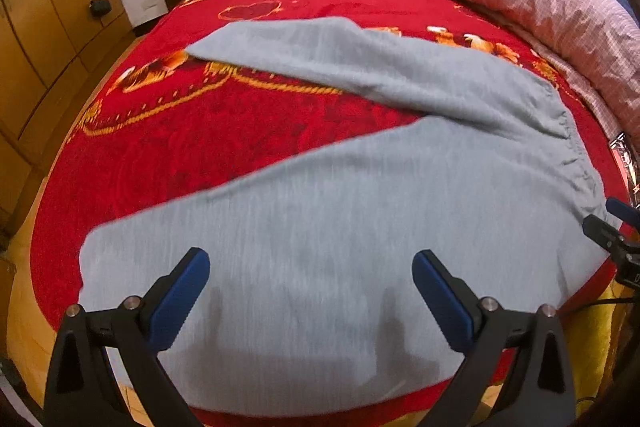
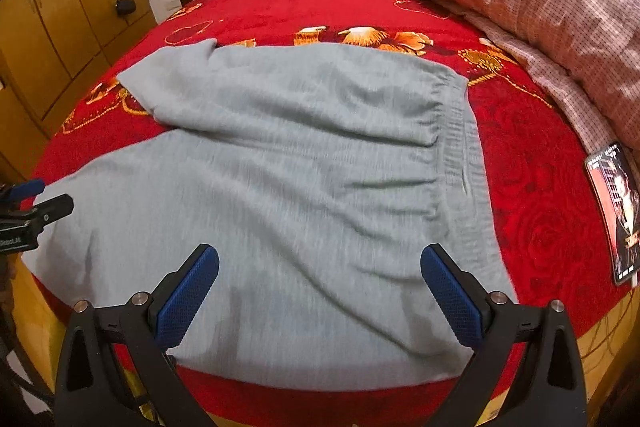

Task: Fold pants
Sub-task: 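Close left gripper on a pant leg while right gripper grips the waistband edge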

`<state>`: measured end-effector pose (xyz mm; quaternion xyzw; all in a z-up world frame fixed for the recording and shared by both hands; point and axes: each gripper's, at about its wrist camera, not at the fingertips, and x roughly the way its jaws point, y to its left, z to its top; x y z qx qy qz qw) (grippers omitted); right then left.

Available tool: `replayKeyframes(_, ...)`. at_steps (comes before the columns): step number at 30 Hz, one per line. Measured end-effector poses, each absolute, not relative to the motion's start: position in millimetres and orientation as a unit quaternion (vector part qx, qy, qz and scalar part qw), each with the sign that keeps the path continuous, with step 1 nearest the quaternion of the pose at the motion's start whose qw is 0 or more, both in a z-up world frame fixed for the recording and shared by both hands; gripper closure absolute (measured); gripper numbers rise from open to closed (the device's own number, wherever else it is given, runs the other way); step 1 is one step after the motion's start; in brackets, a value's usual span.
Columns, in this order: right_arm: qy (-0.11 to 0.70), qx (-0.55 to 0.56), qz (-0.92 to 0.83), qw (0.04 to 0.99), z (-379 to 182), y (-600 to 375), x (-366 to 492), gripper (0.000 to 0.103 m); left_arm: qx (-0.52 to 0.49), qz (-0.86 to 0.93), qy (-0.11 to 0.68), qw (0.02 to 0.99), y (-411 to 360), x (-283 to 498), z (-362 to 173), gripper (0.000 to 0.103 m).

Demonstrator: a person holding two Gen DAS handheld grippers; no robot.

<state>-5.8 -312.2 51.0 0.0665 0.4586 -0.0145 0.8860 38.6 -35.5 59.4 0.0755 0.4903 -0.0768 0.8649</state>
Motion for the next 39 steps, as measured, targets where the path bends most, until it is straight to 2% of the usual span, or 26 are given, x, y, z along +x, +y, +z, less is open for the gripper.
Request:
replayKeyframes(24,0.469,0.04,-0.027,0.882,87,-373,67,0.004,0.119,-0.155,0.511,0.837,-107,157,78,0.0)
replayKeyframes(39,0.504,0.048,-0.025,0.862,68,-406,135,0.005,0.167,-0.18,0.524,0.816,-147,245,65,0.0)
